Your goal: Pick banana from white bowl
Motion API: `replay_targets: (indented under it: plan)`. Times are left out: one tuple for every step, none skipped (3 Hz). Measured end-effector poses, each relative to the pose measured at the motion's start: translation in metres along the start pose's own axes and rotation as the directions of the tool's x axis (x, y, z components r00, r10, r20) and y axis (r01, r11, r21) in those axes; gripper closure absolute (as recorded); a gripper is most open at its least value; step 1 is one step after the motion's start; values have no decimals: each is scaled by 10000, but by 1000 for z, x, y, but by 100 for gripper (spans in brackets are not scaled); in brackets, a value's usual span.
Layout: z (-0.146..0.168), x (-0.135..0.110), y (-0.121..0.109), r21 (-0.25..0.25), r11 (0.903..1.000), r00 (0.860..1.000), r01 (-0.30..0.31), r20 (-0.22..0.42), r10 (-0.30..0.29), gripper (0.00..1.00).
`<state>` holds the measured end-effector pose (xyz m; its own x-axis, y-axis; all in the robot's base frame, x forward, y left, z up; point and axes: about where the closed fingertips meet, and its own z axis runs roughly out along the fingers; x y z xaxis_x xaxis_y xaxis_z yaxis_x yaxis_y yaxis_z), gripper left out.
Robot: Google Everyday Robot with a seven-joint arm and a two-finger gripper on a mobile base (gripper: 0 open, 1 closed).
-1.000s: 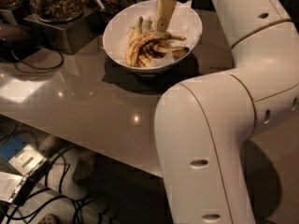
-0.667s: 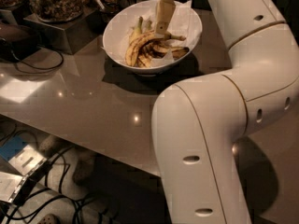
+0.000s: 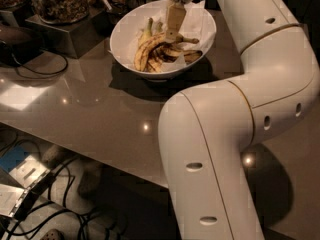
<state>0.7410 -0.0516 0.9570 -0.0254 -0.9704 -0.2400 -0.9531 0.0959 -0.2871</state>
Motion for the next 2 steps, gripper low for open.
replay_targets:
  plan:
    - [6, 2, 1, -147, 9999, 10000, -45, -42, 45, 28]
    - [15, 2, 3, -334, 9994, 10000, -31, -66, 29, 33]
